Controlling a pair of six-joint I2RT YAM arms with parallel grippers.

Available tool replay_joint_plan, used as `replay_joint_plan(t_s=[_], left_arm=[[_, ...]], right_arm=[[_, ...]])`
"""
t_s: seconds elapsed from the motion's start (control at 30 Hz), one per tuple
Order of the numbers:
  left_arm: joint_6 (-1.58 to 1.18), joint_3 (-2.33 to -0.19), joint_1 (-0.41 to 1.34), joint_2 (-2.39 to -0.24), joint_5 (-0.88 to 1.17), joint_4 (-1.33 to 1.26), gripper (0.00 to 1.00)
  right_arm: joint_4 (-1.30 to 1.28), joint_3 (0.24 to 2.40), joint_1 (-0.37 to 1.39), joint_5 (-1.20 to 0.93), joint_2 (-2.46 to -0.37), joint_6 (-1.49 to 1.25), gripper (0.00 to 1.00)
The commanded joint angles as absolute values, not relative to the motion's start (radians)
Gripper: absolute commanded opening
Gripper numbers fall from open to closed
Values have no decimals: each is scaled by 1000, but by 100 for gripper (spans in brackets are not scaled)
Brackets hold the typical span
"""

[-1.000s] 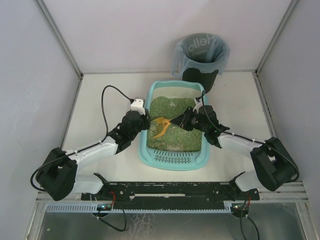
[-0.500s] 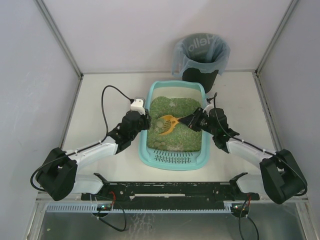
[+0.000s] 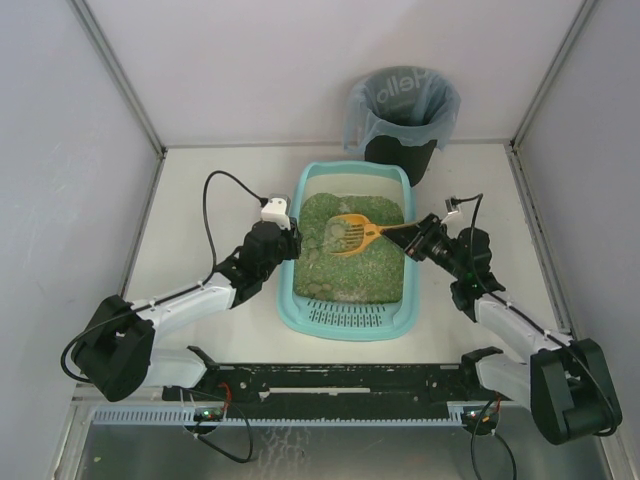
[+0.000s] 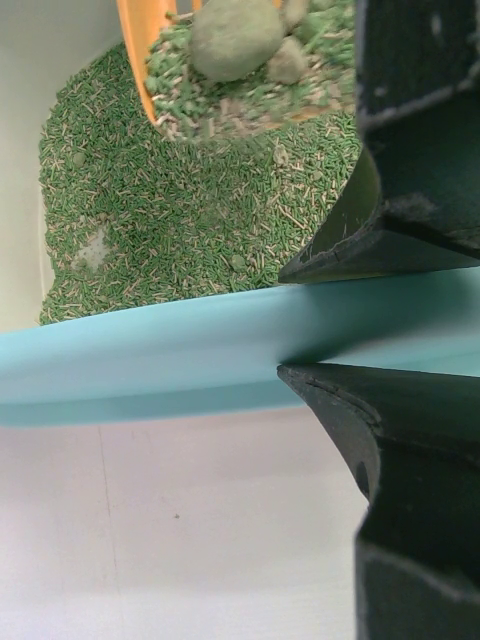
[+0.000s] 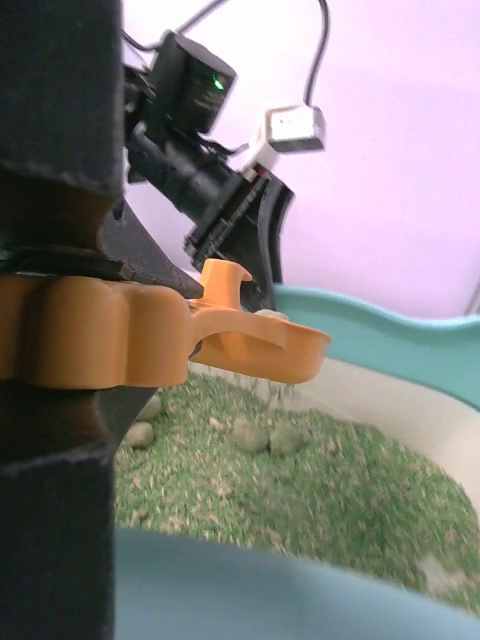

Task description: Clean the litter box

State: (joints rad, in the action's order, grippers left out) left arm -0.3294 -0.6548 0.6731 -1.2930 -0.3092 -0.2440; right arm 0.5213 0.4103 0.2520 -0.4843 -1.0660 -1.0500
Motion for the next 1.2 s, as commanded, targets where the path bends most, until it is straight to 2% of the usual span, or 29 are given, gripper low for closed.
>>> replay_joint_plan(t_s=[0.0,0.1,0.2,0.33,0.47,0.6,0.73,0.87,0.93,1.0,1.17], left_arm=[[-336,-716,686,-1290,-268,-262,39],[-334,-710,686,-1281,-272,-265,39],[-337,-715,686,-1289,-266,-266,39],[-337,-712,686,-1285,-266,-264,39],[-339,-716,686,-1296,-263,-268,39],[-339,-714,686,-1292,-264,-266,39],[-339,-717,686,-1299,-261,-269,39],[-339,-714,686,-1294,-262,-269,40],[-340,-710,686,-1292,-261,-276,40],[-343,-713,686,-1296,-257,-275,41],[-356,-693,686,-1264,-264,-279,48]], right_arm=[[801,342,190,-584,-1065,-1186,0],[795,329,165,-542,-1042,-1220,0],[797,375,201,-630,-1071,-1182,0],[794,280,76,-562,-1005,-1262,0],[793,338,137,-650,-1031,-1209,0],[774,273,46,-583,-983,-1263,0],[758,361,134,-671,-1019,-1175,0],[728,292,39,-589,-965,-1231,0],[731,333,98,-621,-979,-1181,0],[726,384,146,-697,-1015,-1129,0],[658,352,105,-620,-966,-1144,0]])
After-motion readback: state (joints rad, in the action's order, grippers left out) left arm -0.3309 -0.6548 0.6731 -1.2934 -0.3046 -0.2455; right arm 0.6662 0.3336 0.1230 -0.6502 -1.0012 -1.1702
